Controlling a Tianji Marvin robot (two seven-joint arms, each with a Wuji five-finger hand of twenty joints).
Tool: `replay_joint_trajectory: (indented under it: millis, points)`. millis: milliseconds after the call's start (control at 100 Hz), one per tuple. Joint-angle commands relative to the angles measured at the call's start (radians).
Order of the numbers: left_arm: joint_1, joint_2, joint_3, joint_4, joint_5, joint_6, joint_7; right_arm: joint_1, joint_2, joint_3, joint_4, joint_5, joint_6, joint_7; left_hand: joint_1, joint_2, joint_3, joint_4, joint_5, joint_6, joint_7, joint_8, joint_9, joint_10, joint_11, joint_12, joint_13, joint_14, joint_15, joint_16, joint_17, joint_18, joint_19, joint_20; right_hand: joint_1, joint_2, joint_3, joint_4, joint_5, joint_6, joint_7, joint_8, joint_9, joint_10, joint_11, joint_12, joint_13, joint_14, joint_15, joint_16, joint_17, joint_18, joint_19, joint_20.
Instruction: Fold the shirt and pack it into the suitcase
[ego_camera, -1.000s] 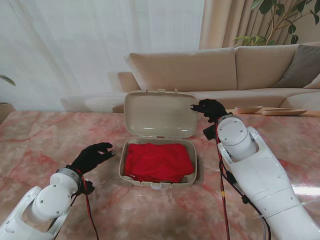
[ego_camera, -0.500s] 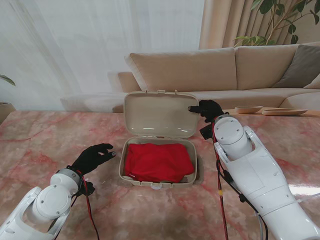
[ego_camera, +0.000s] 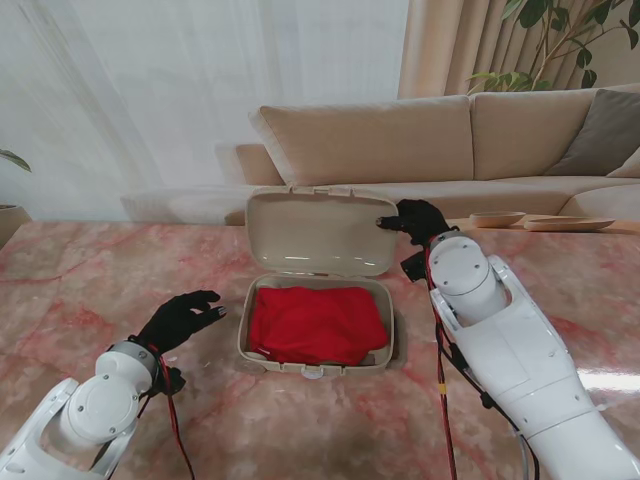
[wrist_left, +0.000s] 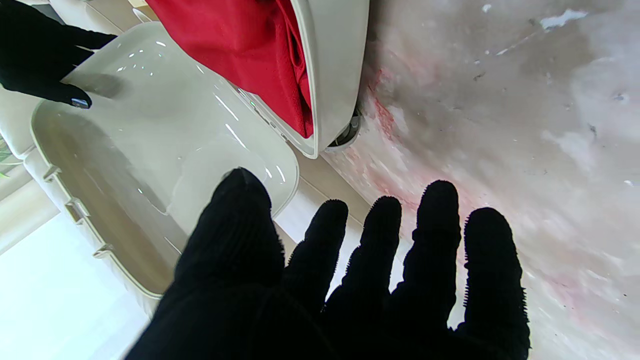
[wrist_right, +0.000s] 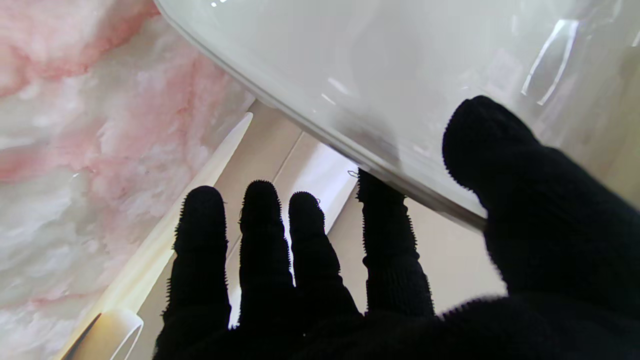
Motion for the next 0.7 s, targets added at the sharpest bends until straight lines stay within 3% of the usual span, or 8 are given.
replay_joint_trajectory:
  millis: [0, 690]
  points:
    - [0.011, -0.002, 0.000, 0.005, 0.002, 0.005, 0.003, -0.025, 0.005, 0.003, -0.014, -0.006, -0.009, 0.018, -0.015, 0.033, -0.036, 0.019, 0.001, -0.042, 0.013, 0.009, 0.017, -0.028, 0.002, 0.005, 0.025, 0.020, -0.006, -0.003, -0.009, 0.023, 0.013, 0.004, 0.037, -0.024, 0.011, -0.046, 0.025, -0.049, 0.042, -0.009, 0.004, -0.031, 0.011, -0.015, 0.003, -0.028, 0.007, -0.017, -0.004, 0.002, 0.027, -0.020]
    - [0.034, -0.002, -0.013, -0.004, 0.009, 0.025, 0.004, -0.172, 0.052, 0.052, -0.133, -0.170, -0.131, 0.051, -0.016, 0.032, -0.036, 0.019, 0.002, -0.043, 0.012, 0.008, 0.019, -0.029, 0.001, 0.004, 0.023, 0.021, -0.009, -0.004, -0.011, 0.024, 0.009, 0.003, 0.004, -0.003, 0.007, -0.023, 0.044, -0.016, -0.033, -0.047, 0.026, -0.029, -0.003, -0.015, -0.004, -0.025, 0.002, -0.020, -0.002, 0.008, 0.019, -0.026]
